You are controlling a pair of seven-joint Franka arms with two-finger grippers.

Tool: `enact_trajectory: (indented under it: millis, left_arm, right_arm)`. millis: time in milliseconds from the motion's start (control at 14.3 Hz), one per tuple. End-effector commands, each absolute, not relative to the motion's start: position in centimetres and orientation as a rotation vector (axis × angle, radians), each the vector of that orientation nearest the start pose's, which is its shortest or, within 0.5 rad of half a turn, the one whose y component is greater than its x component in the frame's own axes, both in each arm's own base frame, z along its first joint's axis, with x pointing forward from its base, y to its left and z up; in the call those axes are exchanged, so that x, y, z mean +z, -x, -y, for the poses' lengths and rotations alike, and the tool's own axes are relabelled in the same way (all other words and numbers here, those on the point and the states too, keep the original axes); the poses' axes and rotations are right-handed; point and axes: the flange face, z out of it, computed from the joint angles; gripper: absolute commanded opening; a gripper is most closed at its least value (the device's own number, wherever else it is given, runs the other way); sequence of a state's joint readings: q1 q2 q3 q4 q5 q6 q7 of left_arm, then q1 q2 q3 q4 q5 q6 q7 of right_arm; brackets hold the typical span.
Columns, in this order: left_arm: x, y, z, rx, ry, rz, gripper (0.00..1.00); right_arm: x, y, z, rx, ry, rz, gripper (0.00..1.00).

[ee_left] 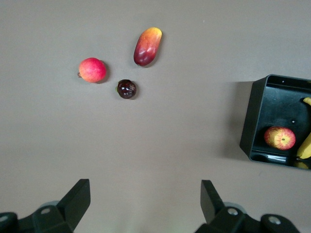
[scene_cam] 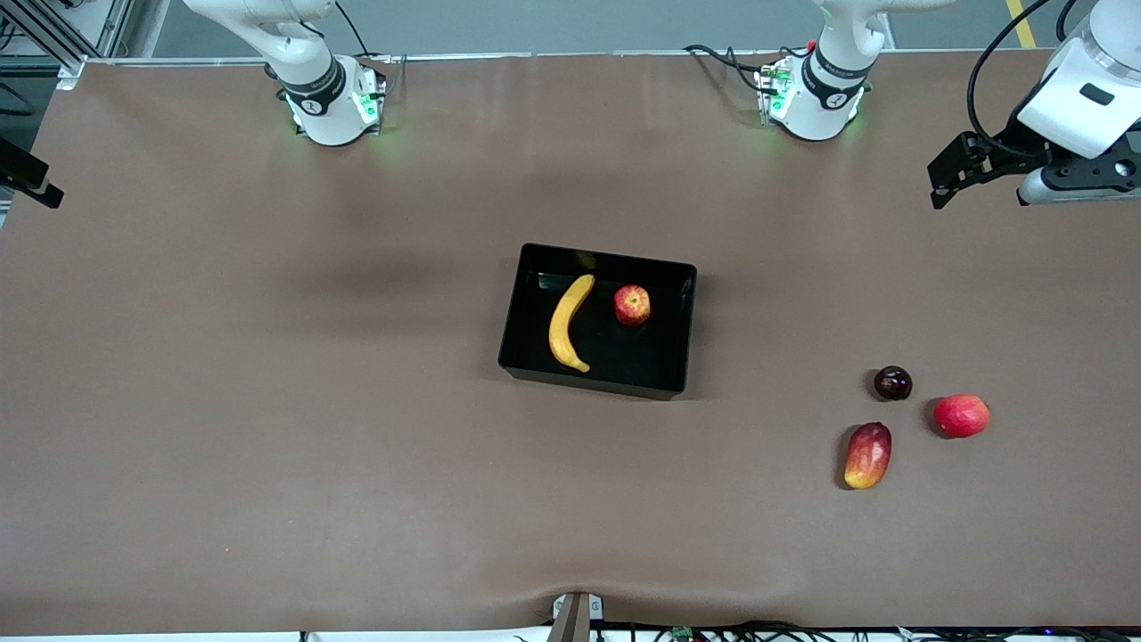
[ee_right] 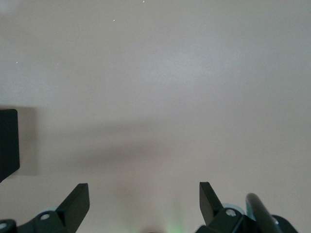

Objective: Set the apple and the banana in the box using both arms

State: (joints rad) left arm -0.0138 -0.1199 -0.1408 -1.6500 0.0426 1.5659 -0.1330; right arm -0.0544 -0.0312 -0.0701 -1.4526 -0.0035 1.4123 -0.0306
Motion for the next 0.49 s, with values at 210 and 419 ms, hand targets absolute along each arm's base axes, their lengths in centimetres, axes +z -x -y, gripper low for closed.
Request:
enact_trajectory:
  millis: [210,419]
  left_arm:
    - [65.87,-51.20,7.72,-0.068,3.098,-0.087,1.00]
    - [65.95,-51.02,7.84,-0.052,3.096,-0.091,1.00]
  right_arm:
    - [68.57,-52.35,6.84,0.012,3.136,-0.137,1.00]
    - [68.56,-52.38,6.47,0.014,3.134,-0.124,1.00]
